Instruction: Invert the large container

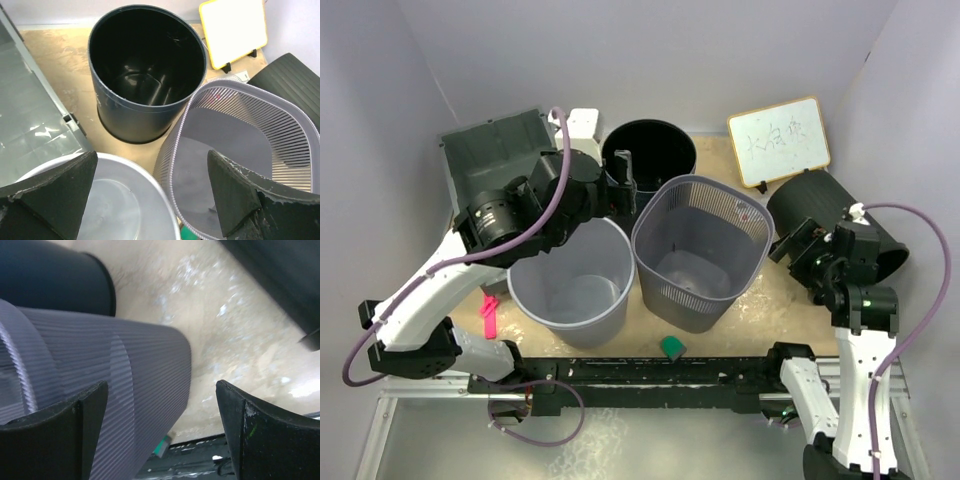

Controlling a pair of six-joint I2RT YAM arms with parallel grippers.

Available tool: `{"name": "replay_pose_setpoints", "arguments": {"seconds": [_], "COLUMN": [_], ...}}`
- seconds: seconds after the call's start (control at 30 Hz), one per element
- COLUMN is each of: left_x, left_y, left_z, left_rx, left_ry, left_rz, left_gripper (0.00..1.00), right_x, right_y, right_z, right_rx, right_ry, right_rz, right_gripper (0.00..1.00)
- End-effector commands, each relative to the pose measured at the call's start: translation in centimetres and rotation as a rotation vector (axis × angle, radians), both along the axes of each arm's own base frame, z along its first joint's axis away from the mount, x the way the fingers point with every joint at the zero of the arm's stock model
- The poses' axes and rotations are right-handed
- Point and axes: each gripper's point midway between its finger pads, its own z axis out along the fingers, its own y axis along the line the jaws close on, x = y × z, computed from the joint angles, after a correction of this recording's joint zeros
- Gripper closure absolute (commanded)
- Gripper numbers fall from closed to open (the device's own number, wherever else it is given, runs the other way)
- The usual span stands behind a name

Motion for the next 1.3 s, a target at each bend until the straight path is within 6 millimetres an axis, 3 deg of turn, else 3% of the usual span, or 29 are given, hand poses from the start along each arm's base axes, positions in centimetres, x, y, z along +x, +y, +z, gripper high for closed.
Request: {"name": "replay_pose_setpoints", "arguments": {"seconds": [0.0,0.13,0.27,0.5,0.8,1.1,1.27], "left_x": [-0.6,-0.8,-0.6,-0.1,0.6,1.2,1.6], "left_y": [3.0,3.7,3.0,1.9,1.0,-1.9,-3.5], "left_z": [3.9,5.1,4.9,5.3,5.0,4.2,5.2], "left_rx": [-0.111,-0.130,-0.126,-0.111,-0.095,-0.088,-0.114], "left_ry": [-0.056,-0.078,-0.076,-0.081,-0.086,-0.078,-0.093], "left_rz": [0.055,0.061,0.048,0.028,0.029,-0.035,-0.075], "left_gripper": [0.12,0.12,0.12,0.12,0.12,0.12,0.12], "right_x": [1.0,1.0,1.1,1.0,1.9,2.8,3.4], "right_y": [4.0,5.9,7.2,7.9,9.5,15.8,18.7], "right_z": [-0.7,-2.6,-3.0,-5.0,-5.9,-7.1,-7.5], "right_rx": [0.229,0.383,0.483,0.544,0.608,0.575,0.553], "right_ry": [-0.064,-0.058,-0.085,-0.053,-0.057,0.013,0.035], "right_rz": [0.080,0.083,0.095,0.095,0.096,0.212,0.277], "right_gripper": [0.10,0.11,0.12,0.12,0.12,0.11,0.11]}}
